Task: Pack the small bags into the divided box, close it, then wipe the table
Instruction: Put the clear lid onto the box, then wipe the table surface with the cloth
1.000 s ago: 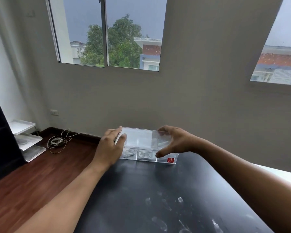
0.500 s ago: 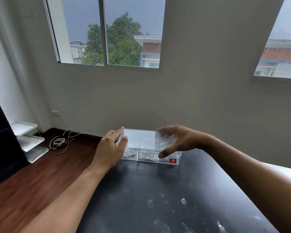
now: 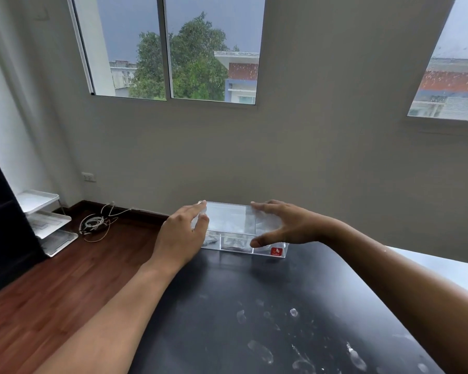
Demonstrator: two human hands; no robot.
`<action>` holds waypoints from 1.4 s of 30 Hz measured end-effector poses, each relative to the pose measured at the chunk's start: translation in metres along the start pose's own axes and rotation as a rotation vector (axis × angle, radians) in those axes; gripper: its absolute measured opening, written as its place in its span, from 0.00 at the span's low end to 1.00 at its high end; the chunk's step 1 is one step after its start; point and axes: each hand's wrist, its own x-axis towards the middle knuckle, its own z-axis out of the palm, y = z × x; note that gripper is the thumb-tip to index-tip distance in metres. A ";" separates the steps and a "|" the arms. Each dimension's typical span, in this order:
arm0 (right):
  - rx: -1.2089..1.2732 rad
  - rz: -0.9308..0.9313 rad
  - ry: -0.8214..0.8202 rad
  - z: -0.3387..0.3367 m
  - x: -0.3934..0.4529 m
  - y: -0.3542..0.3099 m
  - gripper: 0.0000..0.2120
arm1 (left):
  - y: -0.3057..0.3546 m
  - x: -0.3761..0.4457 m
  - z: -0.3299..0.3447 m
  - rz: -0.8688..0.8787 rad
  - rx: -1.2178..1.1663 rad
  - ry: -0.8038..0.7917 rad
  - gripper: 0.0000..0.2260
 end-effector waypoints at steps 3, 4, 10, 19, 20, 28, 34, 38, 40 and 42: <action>-0.080 -0.019 -0.007 0.009 -0.005 -0.002 0.47 | -0.002 0.000 0.001 0.008 -0.002 -0.035 0.19; -0.117 -0.023 0.003 0.013 -0.007 -0.003 0.46 | -0.003 0.000 0.001 0.005 -0.012 -0.057 0.21; -0.215 -0.017 0.015 0.015 -0.008 -0.008 0.43 | 0.000 -0.007 0.002 -0.022 -0.026 -0.084 0.24; -0.277 -0.025 0.137 0.028 -0.028 -0.023 0.37 | 0.012 -0.022 -0.004 -0.056 0.097 0.035 0.22; -0.276 -0.027 0.158 0.030 -0.033 -0.025 0.35 | 0.016 -0.025 -0.005 -0.044 0.127 0.046 0.21; -0.500 0.028 0.371 0.019 -0.091 -0.023 0.26 | 0.092 -0.071 0.005 0.271 0.269 0.104 0.14; -0.513 0.187 0.408 -0.009 -0.182 0.021 0.18 | 0.179 -0.094 0.037 0.462 0.121 -0.013 0.12; -0.476 0.347 0.404 -0.032 -0.272 0.063 0.18 | 0.252 -0.118 0.066 0.589 -0.001 -0.111 0.14; -0.446 0.442 0.384 -0.043 -0.315 0.084 0.17 | 0.287 -0.134 0.084 0.625 -0.056 -0.168 0.15; -0.405 0.512 0.356 -0.051 -0.352 0.101 0.17 | 0.316 -0.150 0.100 0.662 -0.095 -0.238 0.15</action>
